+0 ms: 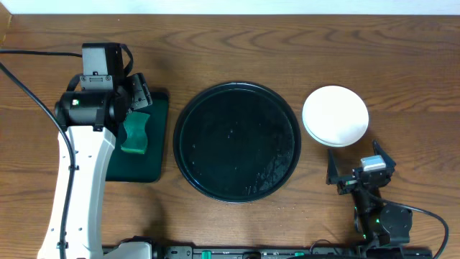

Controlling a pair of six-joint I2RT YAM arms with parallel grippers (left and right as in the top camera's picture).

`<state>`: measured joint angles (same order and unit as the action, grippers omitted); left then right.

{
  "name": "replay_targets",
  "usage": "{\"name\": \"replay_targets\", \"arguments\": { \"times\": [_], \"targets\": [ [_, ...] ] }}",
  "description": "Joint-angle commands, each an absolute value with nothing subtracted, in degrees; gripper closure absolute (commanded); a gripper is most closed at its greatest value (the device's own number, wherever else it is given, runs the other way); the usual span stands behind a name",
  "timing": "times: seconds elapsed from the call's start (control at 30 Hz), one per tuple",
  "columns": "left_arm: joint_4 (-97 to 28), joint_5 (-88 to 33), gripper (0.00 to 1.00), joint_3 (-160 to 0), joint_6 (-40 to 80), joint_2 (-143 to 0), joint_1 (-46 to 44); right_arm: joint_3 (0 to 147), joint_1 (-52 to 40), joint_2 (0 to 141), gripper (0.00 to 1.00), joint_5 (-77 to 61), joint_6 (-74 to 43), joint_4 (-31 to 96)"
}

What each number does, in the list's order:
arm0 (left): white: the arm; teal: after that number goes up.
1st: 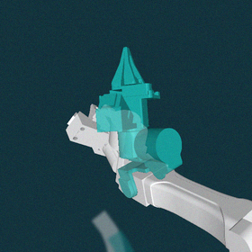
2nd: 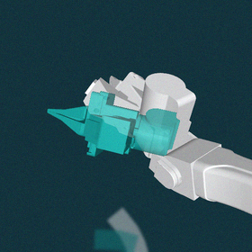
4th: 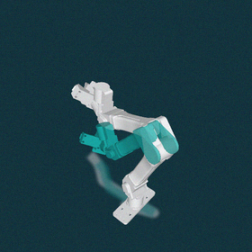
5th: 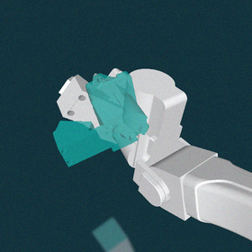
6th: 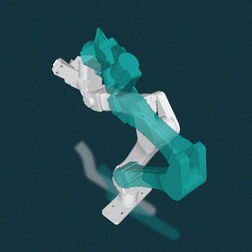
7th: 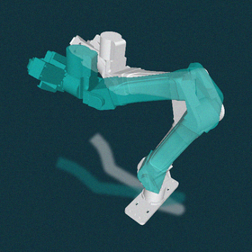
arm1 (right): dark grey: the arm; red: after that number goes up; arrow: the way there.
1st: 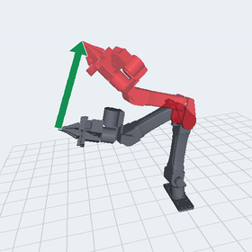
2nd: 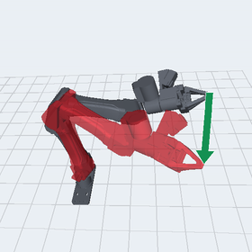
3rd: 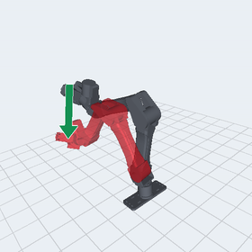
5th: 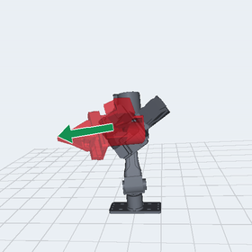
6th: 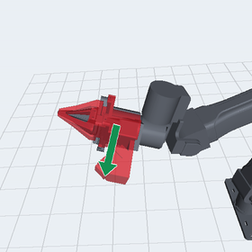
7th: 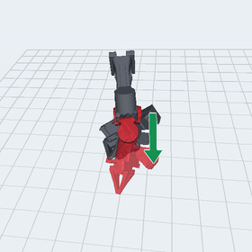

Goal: Clean dirty plates on tray and stack at the side

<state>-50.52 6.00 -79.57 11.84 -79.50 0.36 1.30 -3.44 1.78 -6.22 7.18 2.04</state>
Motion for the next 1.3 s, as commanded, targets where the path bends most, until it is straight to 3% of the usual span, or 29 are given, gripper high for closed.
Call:
{"name": "replay_targets", "arguments": {
  "times": [0.0, 1.27],
  "targets": [
    [-50.5, 6.5, 0.27, -79.7, 12.1, -79.7, 0.5, 0.3, -3.1, 0.3, 0.01, -6.1, 7.8, 2.1],
    [-50.1, 6.9, 0.27, -79.7, 12.2, -76.9, 0.6, 0.3, -3.1, 0.4, 0.01, -6.3, 6.3, 3.7]
  ]
}}
